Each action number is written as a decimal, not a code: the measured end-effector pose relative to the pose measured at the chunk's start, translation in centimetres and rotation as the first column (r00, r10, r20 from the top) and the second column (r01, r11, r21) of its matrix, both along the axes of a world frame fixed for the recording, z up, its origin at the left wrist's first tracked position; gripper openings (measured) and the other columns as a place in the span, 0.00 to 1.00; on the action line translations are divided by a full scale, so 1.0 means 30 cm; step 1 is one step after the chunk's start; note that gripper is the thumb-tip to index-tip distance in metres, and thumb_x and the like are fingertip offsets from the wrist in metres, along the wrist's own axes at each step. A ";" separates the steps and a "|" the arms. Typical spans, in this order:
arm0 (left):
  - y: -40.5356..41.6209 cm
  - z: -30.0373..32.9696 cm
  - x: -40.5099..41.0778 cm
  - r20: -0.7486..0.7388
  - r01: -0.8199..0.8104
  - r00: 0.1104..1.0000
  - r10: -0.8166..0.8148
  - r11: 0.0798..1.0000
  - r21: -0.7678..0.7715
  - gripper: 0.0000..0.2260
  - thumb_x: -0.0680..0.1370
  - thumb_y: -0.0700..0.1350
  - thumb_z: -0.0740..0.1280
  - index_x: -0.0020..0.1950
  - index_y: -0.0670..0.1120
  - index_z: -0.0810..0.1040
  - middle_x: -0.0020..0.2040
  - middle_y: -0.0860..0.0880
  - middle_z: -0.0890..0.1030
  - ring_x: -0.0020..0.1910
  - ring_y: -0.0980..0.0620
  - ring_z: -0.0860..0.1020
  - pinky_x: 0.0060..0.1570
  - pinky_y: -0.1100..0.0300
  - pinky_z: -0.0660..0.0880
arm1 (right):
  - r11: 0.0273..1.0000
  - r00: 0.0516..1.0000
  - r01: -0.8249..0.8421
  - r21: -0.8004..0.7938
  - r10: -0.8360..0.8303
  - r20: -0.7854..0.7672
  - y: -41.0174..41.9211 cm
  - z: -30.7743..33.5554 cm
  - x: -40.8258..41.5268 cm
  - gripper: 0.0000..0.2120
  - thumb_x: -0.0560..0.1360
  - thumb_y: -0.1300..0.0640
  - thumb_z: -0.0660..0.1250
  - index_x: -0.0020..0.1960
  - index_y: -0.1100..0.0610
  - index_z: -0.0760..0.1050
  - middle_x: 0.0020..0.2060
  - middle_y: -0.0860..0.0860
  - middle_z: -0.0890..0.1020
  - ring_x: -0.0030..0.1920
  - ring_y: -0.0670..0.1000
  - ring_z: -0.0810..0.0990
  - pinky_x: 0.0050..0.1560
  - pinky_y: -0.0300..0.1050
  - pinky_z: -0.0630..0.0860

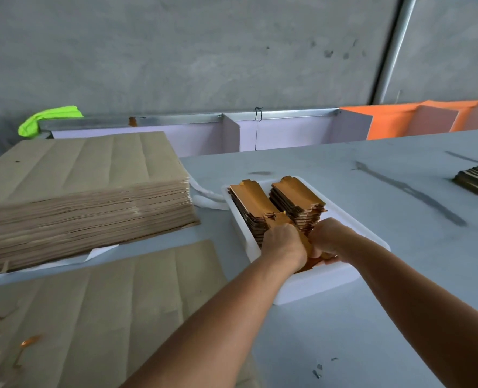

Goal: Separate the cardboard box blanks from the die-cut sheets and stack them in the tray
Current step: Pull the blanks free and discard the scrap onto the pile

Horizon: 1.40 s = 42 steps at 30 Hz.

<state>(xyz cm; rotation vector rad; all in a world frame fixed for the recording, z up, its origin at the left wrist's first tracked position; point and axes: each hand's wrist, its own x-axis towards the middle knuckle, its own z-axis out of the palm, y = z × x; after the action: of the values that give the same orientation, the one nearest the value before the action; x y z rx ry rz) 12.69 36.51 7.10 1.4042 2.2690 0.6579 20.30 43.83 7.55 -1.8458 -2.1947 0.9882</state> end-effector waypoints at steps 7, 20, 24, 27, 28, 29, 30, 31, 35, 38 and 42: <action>0.000 -0.011 0.011 0.032 -0.001 1.000 0.000 0.999 0.038 0.14 0.74 0.33 0.66 0.59 0.38 0.73 0.56 0.41 0.77 0.56 0.42 0.76 0.50 0.54 0.76 | 0.993 0.995 -0.049 -0.104 0.058 0.083 0.054 0.016 0.026 0.19 0.70 0.69 0.71 0.59 0.61 0.73 0.46 0.57 0.79 0.44 0.54 0.79 0.34 0.40 0.76; 0.018 -0.021 0.010 0.022 0.001 1.000 -0.001 1.000 0.008 0.15 0.74 0.34 0.67 0.61 0.38 0.74 0.55 0.42 0.78 0.55 0.43 0.77 0.48 0.55 0.77 | 0.996 0.998 -0.051 -0.075 0.052 0.024 0.044 -0.020 0.022 0.11 0.69 0.72 0.70 0.46 0.61 0.72 0.38 0.54 0.75 0.39 0.52 0.77 0.28 0.35 0.73; 0.002 -0.016 0.015 0.008 0.015 1.000 -0.015 1.000 0.021 0.16 0.73 0.32 0.67 0.60 0.37 0.73 0.56 0.41 0.78 0.55 0.42 0.77 0.50 0.54 0.77 | 0.994 0.998 -0.067 -0.084 0.066 -0.025 0.043 -0.011 0.034 0.17 0.69 0.72 0.71 0.56 0.63 0.73 0.45 0.56 0.78 0.45 0.55 0.79 0.43 0.42 0.78; -0.001 -0.004 0.008 0.060 0.024 0.998 -0.028 0.998 0.064 0.16 0.75 0.32 0.65 0.63 0.38 0.74 0.60 0.42 0.77 0.59 0.43 0.76 0.53 0.55 0.75 | 0.996 0.998 -0.053 -0.069 0.054 0.016 0.040 0.000 0.033 0.15 0.70 0.71 0.70 0.55 0.64 0.73 0.44 0.57 0.78 0.45 0.55 0.79 0.45 0.44 0.80; -0.003 0.001 0.005 0.090 0.019 0.996 -0.026 0.996 0.086 0.17 0.75 0.32 0.64 0.64 0.39 0.73 0.61 0.42 0.76 0.61 0.43 0.74 0.55 0.55 0.74 | 0.997 0.999 -0.031 -0.070 0.032 0.003 0.048 0.007 0.040 0.15 0.70 0.72 0.69 0.56 0.65 0.73 0.45 0.59 0.79 0.46 0.56 0.80 0.47 0.46 0.80; -0.004 0.008 0.002 0.128 0.004 0.992 -0.018 0.995 0.104 0.18 0.75 0.31 0.64 0.65 0.40 0.73 0.63 0.43 0.75 0.62 0.43 0.74 0.56 0.56 0.74 | 0.997 1.000 -0.009 -0.076 0.007 -0.028 0.056 0.017 0.049 0.15 0.71 0.72 0.68 0.56 0.65 0.74 0.45 0.59 0.78 0.44 0.56 0.80 0.43 0.47 0.80; -0.003 0.014 -0.002 0.175 -0.018 0.985 -0.002 0.993 0.114 0.19 0.75 0.31 0.64 0.66 0.41 0.73 0.64 0.43 0.75 0.63 0.44 0.73 0.58 0.56 0.75 | 0.997 0.997 0.010 -0.080 -0.016 -0.073 0.058 0.033 0.061 0.14 0.72 0.72 0.67 0.56 0.65 0.74 0.42 0.59 0.78 0.40 0.55 0.79 0.38 0.46 0.79; -0.002 0.018 -0.004 0.232 -0.043 0.973 0.015 0.992 0.118 0.21 0.74 0.30 0.64 0.66 0.42 0.73 0.64 0.44 0.74 0.63 0.45 0.72 0.58 0.55 0.75 | 0.997 0.992 0.022 -0.079 -0.032 -0.120 0.059 0.048 0.072 0.13 0.72 0.72 0.66 0.56 0.65 0.75 0.40 0.59 0.78 0.37 0.54 0.78 0.33 0.45 0.77; -0.005 0.023 0.012 0.423 -0.147 0.903 0.078 0.980 0.132 0.21 0.74 0.28 0.63 0.64 0.45 0.73 0.63 0.46 0.73 0.61 0.45 0.73 0.58 0.52 0.76 | 0.995 0.972 0.010 -0.095 -0.032 -0.232 0.058 0.103 0.106 0.12 0.71 0.74 0.66 0.50 0.61 0.76 0.43 0.61 0.79 0.38 0.57 0.79 0.36 0.47 0.79; -0.012 0.030 0.039 0.559 -0.285 0.815 0.156 0.947 0.151 0.19 0.75 0.30 0.64 0.63 0.46 0.73 0.62 0.45 0.74 0.59 0.44 0.75 0.57 0.51 0.77 | 0.991 0.951 0.010 -0.135 -0.051 -0.304 0.062 0.123 0.095 0.16 0.70 0.77 0.64 0.47 0.58 0.76 0.48 0.61 0.76 0.41 0.58 0.78 0.32 0.46 0.77; -0.017 0.039 0.075 0.720 -0.478 0.662 0.207 0.857 0.193 0.20 0.74 0.30 0.64 0.62 0.47 0.72 0.55 0.46 0.74 0.56 0.43 0.77 0.54 0.51 0.79 | 0.983 0.861 0.088 -0.164 -0.157 -0.484 0.072 0.135 0.076 0.19 0.69 0.76 0.67 0.56 0.61 0.77 0.49 0.59 0.78 0.45 0.56 0.77 0.33 0.45 0.75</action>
<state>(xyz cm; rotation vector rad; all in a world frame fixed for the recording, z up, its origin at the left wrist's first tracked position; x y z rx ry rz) 14.95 35.99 8.26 0.6347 1.8411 1.5171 22.58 46.00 11.60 -1.5266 -1.7190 1.4252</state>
